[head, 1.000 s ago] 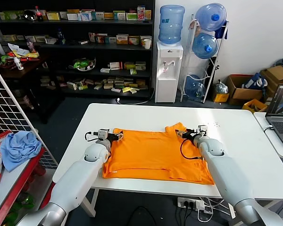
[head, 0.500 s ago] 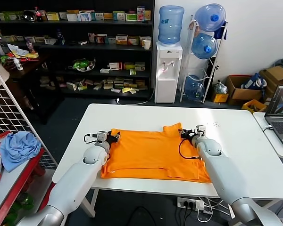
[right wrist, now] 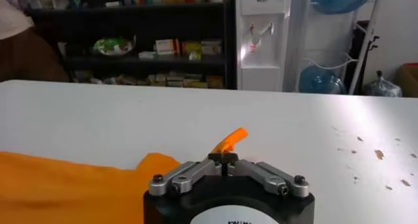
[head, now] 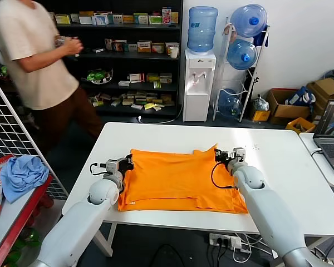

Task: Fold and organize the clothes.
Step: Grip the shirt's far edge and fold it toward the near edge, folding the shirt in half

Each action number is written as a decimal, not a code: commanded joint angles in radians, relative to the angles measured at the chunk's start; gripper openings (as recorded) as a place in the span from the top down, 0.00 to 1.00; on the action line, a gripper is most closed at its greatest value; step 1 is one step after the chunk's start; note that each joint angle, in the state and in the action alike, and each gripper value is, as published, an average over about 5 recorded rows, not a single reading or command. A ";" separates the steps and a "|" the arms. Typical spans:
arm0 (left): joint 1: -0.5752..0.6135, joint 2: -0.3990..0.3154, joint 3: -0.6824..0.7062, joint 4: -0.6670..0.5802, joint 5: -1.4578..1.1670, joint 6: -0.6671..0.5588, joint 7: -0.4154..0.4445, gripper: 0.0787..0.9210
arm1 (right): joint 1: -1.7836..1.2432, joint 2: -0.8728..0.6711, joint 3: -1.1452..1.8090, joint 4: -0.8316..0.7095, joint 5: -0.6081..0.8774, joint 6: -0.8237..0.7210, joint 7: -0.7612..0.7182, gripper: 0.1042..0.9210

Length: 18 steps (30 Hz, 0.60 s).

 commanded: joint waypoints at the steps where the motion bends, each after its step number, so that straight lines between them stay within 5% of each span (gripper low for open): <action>1: 0.197 0.119 -0.051 -0.311 -0.016 -0.017 -0.020 0.99 | -0.293 -0.119 0.072 0.411 0.023 -0.025 0.110 0.98; 7: 0.333 0.180 -0.109 -0.448 -0.028 -0.015 -0.035 0.99 | -0.497 -0.173 0.174 0.581 0.010 -0.037 0.134 0.98; 18: 0.512 0.180 -0.153 -0.570 -0.011 -0.007 -0.046 0.99 | -0.800 -0.168 0.300 0.737 -0.059 -0.085 0.144 0.98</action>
